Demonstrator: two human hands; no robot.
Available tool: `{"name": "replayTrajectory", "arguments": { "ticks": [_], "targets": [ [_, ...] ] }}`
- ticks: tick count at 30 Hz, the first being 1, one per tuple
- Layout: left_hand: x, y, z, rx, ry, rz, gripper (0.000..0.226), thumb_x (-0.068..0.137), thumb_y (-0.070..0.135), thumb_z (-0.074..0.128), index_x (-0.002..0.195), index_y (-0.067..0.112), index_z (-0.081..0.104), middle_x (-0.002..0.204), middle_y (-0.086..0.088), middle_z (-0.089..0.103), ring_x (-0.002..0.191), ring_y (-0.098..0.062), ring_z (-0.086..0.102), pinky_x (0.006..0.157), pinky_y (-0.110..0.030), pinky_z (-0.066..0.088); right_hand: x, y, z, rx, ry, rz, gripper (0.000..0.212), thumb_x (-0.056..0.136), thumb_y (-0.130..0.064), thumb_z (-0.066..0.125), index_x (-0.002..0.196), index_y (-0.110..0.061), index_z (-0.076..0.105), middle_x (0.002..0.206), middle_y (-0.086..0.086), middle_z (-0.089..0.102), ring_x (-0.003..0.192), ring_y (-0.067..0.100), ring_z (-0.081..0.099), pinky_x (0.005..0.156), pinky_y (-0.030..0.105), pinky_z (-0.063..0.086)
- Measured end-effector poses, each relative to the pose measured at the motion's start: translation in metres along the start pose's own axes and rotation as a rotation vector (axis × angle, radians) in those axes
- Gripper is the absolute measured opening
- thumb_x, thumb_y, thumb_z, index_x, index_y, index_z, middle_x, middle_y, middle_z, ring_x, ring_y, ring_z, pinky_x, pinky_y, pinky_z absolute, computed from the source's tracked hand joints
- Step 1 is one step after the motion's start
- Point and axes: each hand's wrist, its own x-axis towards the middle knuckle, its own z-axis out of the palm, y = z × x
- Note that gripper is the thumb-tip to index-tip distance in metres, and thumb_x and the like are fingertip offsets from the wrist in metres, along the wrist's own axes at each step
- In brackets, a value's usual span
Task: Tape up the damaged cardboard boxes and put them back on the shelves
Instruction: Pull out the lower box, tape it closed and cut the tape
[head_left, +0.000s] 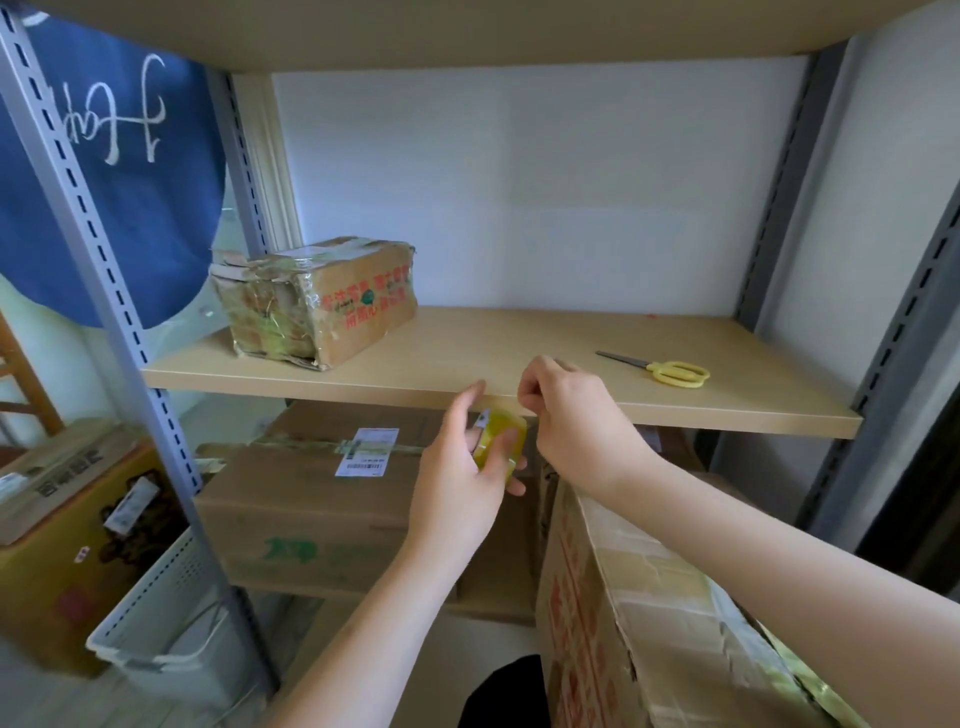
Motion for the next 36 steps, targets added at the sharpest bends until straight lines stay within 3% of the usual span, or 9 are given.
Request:
{"name": "replayTrajectory", "arguments": {
  "ticks": [4, 8, 15, 18, 24, 28, 31, 33, 36],
  "targets": [
    [0.001, 0.005, 0.015, 0.082, 0.247, -0.134, 0.022, 0.098, 0.039, 0.057, 0.114, 0.033, 0.044, 0.073, 0.007, 0.072, 0.053, -0.005, 0.068, 0.058, -0.033, 0.054, 0.019, -0.013, -0.001, -0.108, -0.135, -0.023, 0.03, 0.074, 0.011, 0.046, 0.092, -0.013, 0.045, 0.097, 0.006, 0.052, 0.081, 0.026, 0.051, 0.063, 0.032, 0.042],
    [0.012, 0.01, 0.025, 0.065, 0.381, -0.255, 0.019, 0.099, 0.035, 0.053, 0.108, 0.022, 0.044, 0.069, 0.003, 0.07, 0.048, -0.006, 0.066, 0.051, -0.03, 0.052, 0.043, -0.023, -0.006, -0.255, -0.201, -0.05, 0.026, 0.077, 0.011, 0.046, 0.097, -0.006, 0.05, 0.101, 0.012, 0.056, 0.084, 0.029, 0.053, 0.063, 0.032, 0.041],
    [0.023, 0.008, 0.03, -0.144, 0.208, -0.417, 0.028, 0.097, 0.052, 0.053, 0.096, 0.027, 0.04, 0.064, -0.002, 0.072, 0.049, -0.011, 0.067, 0.048, -0.021, 0.048, 0.085, -0.022, -0.009, -0.412, -0.353, -0.041, 0.028, 0.09, 0.005, 0.043, 0.114, -0.002, 0.057, 0.111, 0.013, 0.058, 0.081, 0.025, 0.051, 0.054, 0.027, 0.036],
    [0.021, 0.002, 0.025, -0.213, 0.079, -0.448, 0.026, 0.101, 0.046, 0.048, 0.1, 0.02, 0.053, 0.064, -0.002, 0.073, 0.051, -0.013, 0.068, 0.051, -0.018, 0.049, 0.095, -0.018, -0.002, -0.497, -0.398, -0.052, 0.029, 0.093, 0.002, 0.043, 0.117, 0.0, 0.06, 0.118, 0.016, 0.061, 0.084, 0.025, 0.053, 0.059, 0.025, 0.038],
    [0.031, -0.002, 0.013, -0.297, -0.012, -0.499, 0.029, 0.102, 0.043, 0.048, 0.096, 0.017, 0.061, 0.06, -0.005, 0.071, 0.048, -0.014, 0.066, 0.046, -0.019, 0.05, 0.101, 0.004, 0.017, -0.361, -0.377, -0.004, 0.011, 0.095, -0.008, 0.046, 0.102, -0.006, 0.054, 0.113, 0.014, 0.059, 0.086, 0.026, 0.054, 0.067, 0.029, 0.041],
    [0.029, -0.01, 0.014, -0.3, -0.04, -0.456, 0.027, 0.101, 0.042, 0.048, 0.096, 0.02, 0.062, 0.063, -0.006, 0.072, 0.052, -0.015, 0.067, 0.048, -0.021, 0.051, 0.1, 0.032, 0.026, -0.335, -0.331, -0.013, 0.042, 0.102, -0.033, 0.039, 0.139, -0.014, 0.036, 0.14, 0.01, 0.04, 0.128, 0.033, 0.04, 0.102, 0.039, 0.034],
    [0.026, -0.013, 0.014, -0.277, -0.052, -0.429, 0.025, 0.101, 0.041, 0.051, 0.099, 0.019, 0.062, 0.066, -0.006, 0.072, 0.057, -0.016, 0.068, 0.056, -0.027, 0.054, 0.097, 0.05, 0.03, -0.219, -0.297, 0.09, 0.054, 0.102, -0.048, 0.038, 0.149, -0.022, 0.032, 0.146, 0.009, 0.034, 0.137, 0.033, 0.032, 0.114, 0.039, 0.026],
    [0.022, -0.013, 0.016, -0.153, 0.041, -0.392, 0.032, 0.097, 0.046, 0.056, 0.106, 0.015, 0.057, 0.08, -0.005, 0.072, 0.069, -0.017, 0.069, 0.063, -0.031, 0.055, 0.096, 0.054, 0.028, -0.172, -0.219, 0.114, 0.049, 0.1, -0.035, 0.049, 0.146, -0.022, 0.04, 0.142, 0.009, 0.038, 0.133, 0.032, 0.039, 0.111, 0.038, 0.033],
    [-0.006, -0.016, 0.015, 0.22, 0.474, -0.088, 0.03, 0.093, 0.048, 0.058, 0.105, 0.021, 0.051, 0.097, 0.004, 0.058, 0.085, -0.013, 0.058, 0.071, -0.021, 0.049, 0.07, 0.047, 0.007, -0.217, -0.008, -0.013, 0.044, 0.085, 0.0, 0.05, 0.125, -0.017, 0.06, 0.124, 0.006, 0.054, 0.113, 0.027, 0.053, 0.089, 0.039, 0.049]
  ]
}}
